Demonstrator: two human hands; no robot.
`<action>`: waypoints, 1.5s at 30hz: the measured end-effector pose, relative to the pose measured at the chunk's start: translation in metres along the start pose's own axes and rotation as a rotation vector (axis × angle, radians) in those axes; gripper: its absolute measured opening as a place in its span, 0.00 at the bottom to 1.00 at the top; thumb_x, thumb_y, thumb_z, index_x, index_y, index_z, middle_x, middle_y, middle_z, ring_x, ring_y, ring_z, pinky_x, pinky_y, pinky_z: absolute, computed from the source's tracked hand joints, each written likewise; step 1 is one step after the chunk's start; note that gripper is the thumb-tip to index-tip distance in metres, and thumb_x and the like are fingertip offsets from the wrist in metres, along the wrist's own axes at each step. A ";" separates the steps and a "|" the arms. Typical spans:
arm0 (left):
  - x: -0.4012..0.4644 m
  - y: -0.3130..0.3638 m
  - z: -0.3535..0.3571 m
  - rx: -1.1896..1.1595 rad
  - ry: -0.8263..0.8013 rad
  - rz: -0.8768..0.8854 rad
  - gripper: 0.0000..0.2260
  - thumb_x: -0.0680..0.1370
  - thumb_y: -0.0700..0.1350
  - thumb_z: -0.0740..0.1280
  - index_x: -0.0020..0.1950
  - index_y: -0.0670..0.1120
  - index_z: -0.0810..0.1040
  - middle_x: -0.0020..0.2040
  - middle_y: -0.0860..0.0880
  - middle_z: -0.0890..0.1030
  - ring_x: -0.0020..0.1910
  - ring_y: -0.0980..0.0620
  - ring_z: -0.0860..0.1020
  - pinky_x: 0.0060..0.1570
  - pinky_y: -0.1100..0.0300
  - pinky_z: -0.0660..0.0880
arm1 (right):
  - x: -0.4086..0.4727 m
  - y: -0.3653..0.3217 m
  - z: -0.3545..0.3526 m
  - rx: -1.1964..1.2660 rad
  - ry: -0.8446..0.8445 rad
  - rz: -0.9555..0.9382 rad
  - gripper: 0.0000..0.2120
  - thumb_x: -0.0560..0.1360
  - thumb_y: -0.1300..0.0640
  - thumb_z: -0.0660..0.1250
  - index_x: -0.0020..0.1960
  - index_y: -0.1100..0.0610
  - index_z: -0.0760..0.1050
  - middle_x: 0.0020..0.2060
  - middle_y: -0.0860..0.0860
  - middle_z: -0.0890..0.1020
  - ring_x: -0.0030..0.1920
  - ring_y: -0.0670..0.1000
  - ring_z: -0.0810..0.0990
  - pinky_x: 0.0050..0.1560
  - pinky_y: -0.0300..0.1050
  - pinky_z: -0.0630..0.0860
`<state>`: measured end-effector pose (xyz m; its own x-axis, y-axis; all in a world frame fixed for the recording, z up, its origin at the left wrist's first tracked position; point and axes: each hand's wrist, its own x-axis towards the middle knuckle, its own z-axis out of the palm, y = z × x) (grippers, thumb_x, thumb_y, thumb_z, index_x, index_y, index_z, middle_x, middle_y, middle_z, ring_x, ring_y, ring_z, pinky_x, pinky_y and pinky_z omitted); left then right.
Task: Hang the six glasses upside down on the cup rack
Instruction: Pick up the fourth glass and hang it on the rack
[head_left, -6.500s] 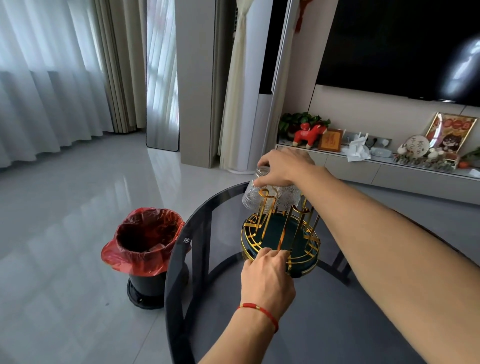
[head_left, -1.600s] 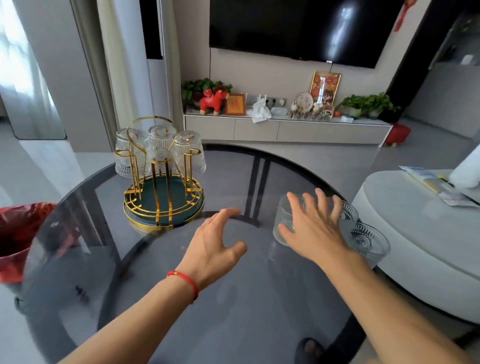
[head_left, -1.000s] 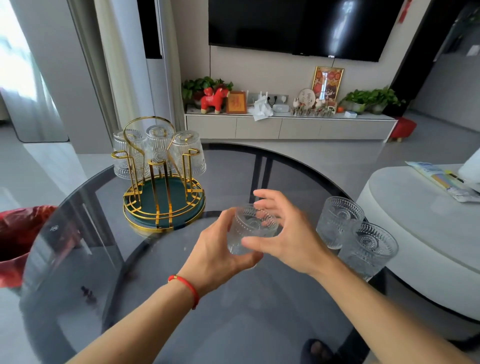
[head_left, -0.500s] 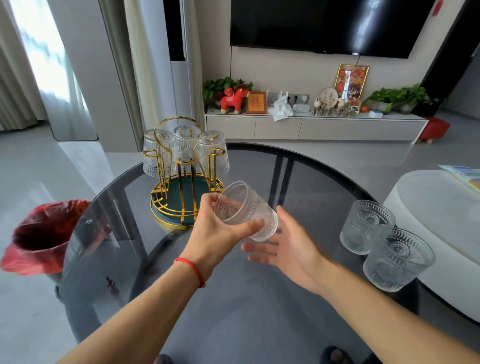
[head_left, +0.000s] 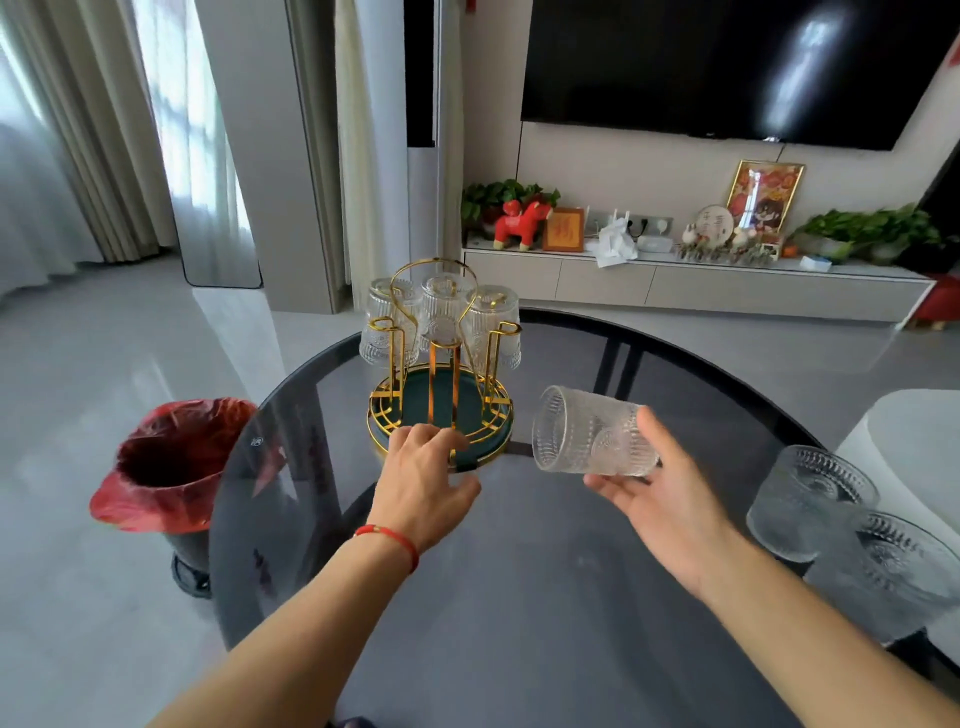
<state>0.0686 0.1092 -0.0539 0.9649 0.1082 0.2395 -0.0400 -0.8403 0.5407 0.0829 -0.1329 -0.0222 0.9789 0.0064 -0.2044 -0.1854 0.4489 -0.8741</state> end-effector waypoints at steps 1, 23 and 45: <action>0.001 -0.002 0.001 0.003 -0.011 0.001 0.16 0.76 0.48 0.70 0.64 0.49 0.80 0.65 0.47 0.76 0.68 0.45 0.67 0.65 0.52 0.70 | -0.002 -0.005 0.005 -0.032 -0.033 -0.050 0.19 0.81 0.46 0.67 0.66 0.56 0.80 0.60 0.59 0.86 0.56 0.58 0.87 0.50 0.52 0.84; 0.002 -0.001 0.004 0.210 0.010 0.073 0.16 0.76 0.44 0.63 0.63 0.47 0.75 0.62 0.48 0.77 0.64 0.46 0.71 0.59 0.50 0.75 | 0.040 -0.043 0.238 -1.116 -0.170 -0.871 0.33 0.74 0.42 0.74 0.75 0.53 0.70 0.70 0.56 0.77 0.69 0.54 0.75 0.62 0.45 0.72; 0.006 -0.001 0.000 0.173 -0.016 0.023 0.16 0.73 0.44 0.63 0.61 0.47 0.75 0.58 0.49 0.79 0.62 0.47 0.73 0.54 0.49 0.74 | 0.070 0.019 0.231 -1.446 -0.128 -0.793 0.28 0.73 0.36 0.72 0.64 0.51 0.70 0.56 0.52 0.83 0.50 0.54 0.80 0.42 0.47 0.73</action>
<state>0.0742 0.1107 -0.0529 0.9682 0.0802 0.2370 -0.0187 -0.9214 0.3883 0.1677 0.0827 0.0486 0.8496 0.2977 0.4354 0.4820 -0.7735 -0.4115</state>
